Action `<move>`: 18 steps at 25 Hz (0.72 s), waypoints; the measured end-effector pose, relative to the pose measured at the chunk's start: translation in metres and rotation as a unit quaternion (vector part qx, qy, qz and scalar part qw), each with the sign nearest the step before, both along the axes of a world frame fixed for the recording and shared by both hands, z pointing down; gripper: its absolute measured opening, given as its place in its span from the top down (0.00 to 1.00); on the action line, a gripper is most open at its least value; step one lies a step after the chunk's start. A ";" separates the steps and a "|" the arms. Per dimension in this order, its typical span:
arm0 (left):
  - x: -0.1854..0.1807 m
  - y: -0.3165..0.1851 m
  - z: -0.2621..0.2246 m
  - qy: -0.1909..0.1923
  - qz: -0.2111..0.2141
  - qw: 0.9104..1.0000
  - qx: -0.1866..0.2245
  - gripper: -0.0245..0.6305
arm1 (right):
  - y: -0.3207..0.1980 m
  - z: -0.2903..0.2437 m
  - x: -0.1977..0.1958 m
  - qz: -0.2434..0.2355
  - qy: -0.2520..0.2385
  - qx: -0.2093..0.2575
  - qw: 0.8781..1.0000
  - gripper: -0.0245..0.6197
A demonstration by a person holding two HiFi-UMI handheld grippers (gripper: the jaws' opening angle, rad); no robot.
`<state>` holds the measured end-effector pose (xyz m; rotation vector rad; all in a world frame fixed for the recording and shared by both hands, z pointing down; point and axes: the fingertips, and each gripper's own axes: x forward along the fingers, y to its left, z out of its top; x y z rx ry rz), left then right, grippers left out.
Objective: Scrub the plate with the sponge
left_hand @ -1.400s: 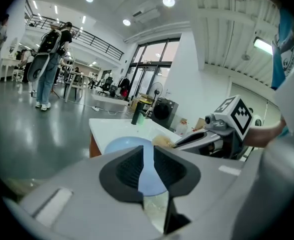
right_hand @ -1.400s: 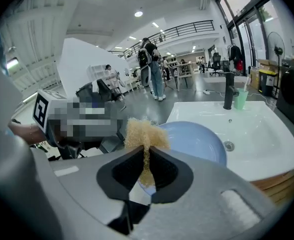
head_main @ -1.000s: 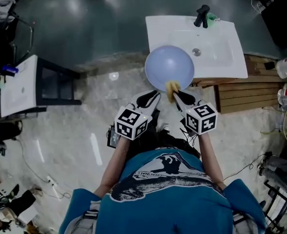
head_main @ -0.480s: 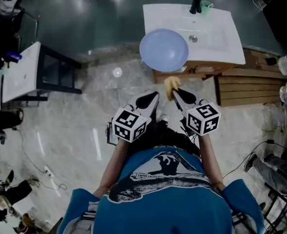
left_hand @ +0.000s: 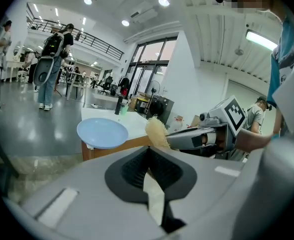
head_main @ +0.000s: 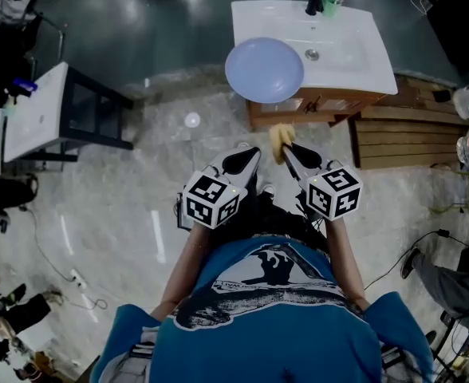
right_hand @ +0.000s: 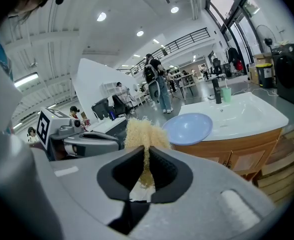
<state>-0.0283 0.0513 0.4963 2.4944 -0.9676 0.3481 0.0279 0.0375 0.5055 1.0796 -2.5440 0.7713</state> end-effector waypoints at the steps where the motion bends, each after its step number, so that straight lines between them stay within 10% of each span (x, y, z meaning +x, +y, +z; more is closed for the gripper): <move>1: 0.001 0.001 0.000 0.000 0.001 1.000 0.000 0.94 | 0.002 0.000 0.000 -0.001 0.001 0.000 1.000 0.92; 18: 0.015 0.007 -0.004 0.000 0.009 1.000 0.001 0.94 | 0.004 -0.004 0.000 -0.019 -0.004 0.005 1.000 0.92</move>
